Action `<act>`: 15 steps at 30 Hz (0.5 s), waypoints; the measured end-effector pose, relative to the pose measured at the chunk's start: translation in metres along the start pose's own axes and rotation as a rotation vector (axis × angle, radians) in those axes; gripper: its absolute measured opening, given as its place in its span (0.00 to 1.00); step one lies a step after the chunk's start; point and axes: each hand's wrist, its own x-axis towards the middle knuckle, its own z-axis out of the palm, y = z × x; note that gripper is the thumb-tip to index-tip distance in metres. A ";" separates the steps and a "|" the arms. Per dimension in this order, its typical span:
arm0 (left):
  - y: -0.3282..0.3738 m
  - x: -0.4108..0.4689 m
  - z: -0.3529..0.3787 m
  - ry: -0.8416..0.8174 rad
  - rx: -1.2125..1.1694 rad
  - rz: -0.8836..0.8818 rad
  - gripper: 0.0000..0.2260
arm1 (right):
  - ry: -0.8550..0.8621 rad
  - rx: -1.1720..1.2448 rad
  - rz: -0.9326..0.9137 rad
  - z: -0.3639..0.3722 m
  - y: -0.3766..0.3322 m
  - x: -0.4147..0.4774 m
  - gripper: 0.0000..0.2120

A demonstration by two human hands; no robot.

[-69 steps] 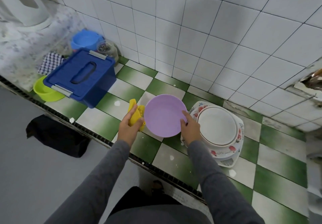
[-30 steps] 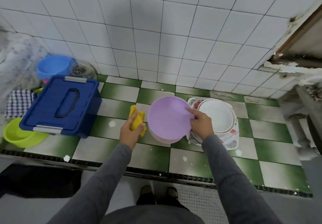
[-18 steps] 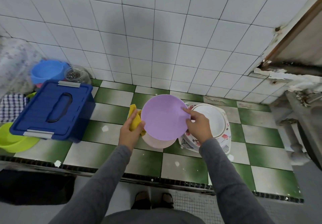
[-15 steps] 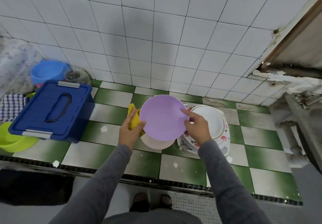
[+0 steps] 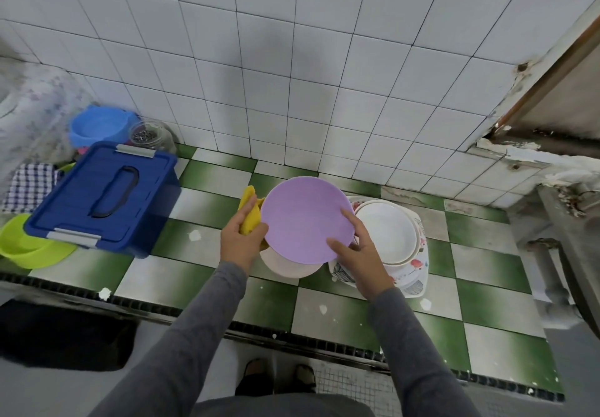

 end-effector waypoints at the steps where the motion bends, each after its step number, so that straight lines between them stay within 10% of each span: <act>1: 0.001 0.000 0.000 -0.003 0.004 -0.001 0.25 | -0.020 0.041 0.003 0.002 0.003 -0.002 0.32; 15: 0.004 -0.007 0.001 -0.083 -0.091 -0.005 0.26 | -0.026 0.300 -0.044 0.009 -0.005 0.001 0.35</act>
